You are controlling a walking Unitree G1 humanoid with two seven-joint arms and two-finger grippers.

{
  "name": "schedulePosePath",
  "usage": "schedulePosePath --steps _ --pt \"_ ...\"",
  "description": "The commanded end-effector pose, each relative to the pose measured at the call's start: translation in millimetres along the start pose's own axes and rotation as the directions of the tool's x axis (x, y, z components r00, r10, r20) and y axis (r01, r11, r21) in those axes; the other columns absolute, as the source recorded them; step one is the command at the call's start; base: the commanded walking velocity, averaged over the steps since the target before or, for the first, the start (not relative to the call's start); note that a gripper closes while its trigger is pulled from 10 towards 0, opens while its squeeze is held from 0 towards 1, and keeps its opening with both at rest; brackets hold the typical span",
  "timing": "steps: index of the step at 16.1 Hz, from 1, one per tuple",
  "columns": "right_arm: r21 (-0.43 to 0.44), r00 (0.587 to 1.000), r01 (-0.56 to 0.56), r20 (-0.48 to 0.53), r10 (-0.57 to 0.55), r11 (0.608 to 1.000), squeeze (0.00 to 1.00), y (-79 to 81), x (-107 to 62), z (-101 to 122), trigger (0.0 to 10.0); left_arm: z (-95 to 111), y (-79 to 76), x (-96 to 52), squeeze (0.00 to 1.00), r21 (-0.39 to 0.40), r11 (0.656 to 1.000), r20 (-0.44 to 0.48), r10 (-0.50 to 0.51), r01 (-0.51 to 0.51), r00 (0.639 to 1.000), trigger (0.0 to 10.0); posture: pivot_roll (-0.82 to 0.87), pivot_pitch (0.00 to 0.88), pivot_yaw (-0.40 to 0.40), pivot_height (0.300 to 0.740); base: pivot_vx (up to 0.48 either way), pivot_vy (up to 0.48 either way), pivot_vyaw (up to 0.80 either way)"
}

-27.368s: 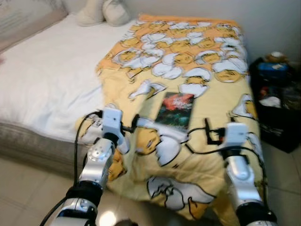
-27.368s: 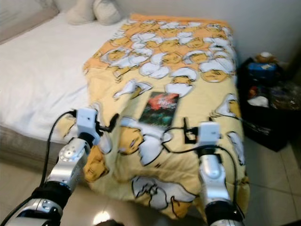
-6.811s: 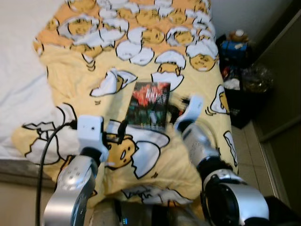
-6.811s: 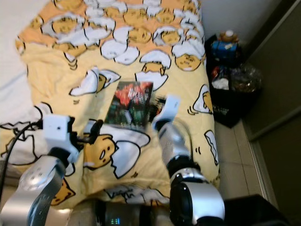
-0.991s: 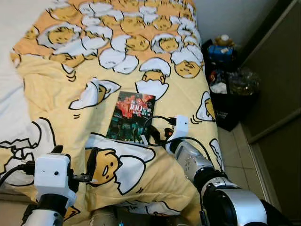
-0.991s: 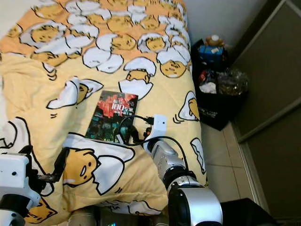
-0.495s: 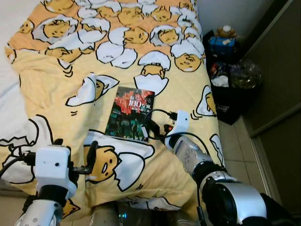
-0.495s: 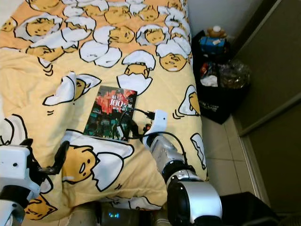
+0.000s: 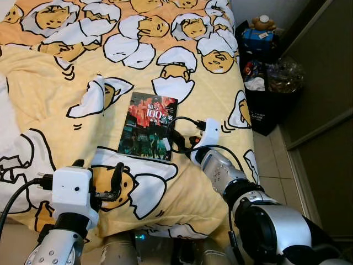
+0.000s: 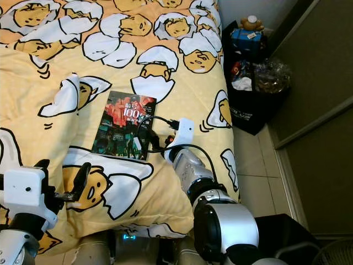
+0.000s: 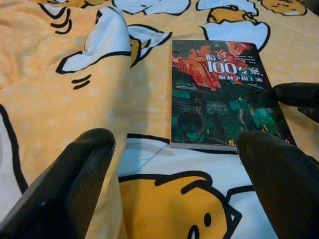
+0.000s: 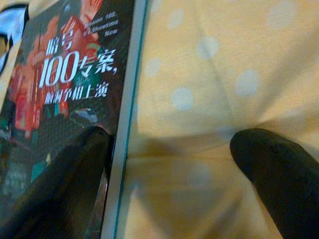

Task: Clean up the room

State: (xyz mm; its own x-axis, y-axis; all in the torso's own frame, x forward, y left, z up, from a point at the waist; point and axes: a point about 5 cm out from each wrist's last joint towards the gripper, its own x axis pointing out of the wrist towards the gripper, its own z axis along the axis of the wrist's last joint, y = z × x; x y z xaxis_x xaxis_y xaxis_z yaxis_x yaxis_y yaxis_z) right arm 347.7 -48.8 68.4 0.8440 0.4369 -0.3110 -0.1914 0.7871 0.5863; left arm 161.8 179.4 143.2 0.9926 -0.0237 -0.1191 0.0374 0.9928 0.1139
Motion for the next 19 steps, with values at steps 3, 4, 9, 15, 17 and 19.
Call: schedulePosePath --steps 3,4,9,15,17,19 --pt "0.137 0.993 -0.055 -0.093 0.068 0.989 0.00 39.0 5.9 -37.4 10.0 0.2 1.3 -4.9 0.00 0.004 1.000 -0.013 0.013 -0.012 1.000 10.0 0.37 0.296 -0.180 0.740 0.000 0.000 0.00" --pt "0.135 0.993 -0.067 -0.086 0.079 0.989 0.00 41.3 6.4 -36.4 10.0 0.3 1.1 -5.1 0.00 0.004 1.000 -0.013 0.013 -0.013 1.000 10.0 0.37 0.296 -0.180 0.740 0.000 0.000 0.00" --pt "0.166 0.970 -0.229 -0.040 0.238 0.959 0.00 70.2 11.7 -24.1 10.0 -0.3 -3.6 -2.3 0.00 0.001 1.000 -0.008 0.006 -0.006 1.000 10.0 0.36 0.297 -0.198 0.740 0.000 0.000 0.00" --pt "0.097 0.974 -0.204 -0.080 0.211 0.974 0.00 61.5 8.4 -36.3 0.0 -1.0 -5.3 -1.6 0.00 -0.002 1.000 -0.007 0.007 -0.007 1.000 10.0 0.36 0.301 -0.208 0.740 0.000 0.000 0.00" --pt "0.208 0.969 -0.209 -0.087 0.231 0.956 0.00 61.5 6.8 -42.4 0.0 -1.4 -7.1 -1.6 0.00 -0.005 1.000 -0.008 0.005 -0.005 1.000 10.0 0.35 0.301 -0.211 0.740 0.000 0.000 0.00" --pt "0.249 0.961 -0.238 -0.078 0.264 0.939 0.00 66.9 6.9 -43.6 0.0 -1.3 -8.2 -0.5 0.00 -0.007 1.000 -0.006 0.003 -0.003 1.000 10.0 0.35 0.302 -0.214 0.740 0.000 0.000 0.00"
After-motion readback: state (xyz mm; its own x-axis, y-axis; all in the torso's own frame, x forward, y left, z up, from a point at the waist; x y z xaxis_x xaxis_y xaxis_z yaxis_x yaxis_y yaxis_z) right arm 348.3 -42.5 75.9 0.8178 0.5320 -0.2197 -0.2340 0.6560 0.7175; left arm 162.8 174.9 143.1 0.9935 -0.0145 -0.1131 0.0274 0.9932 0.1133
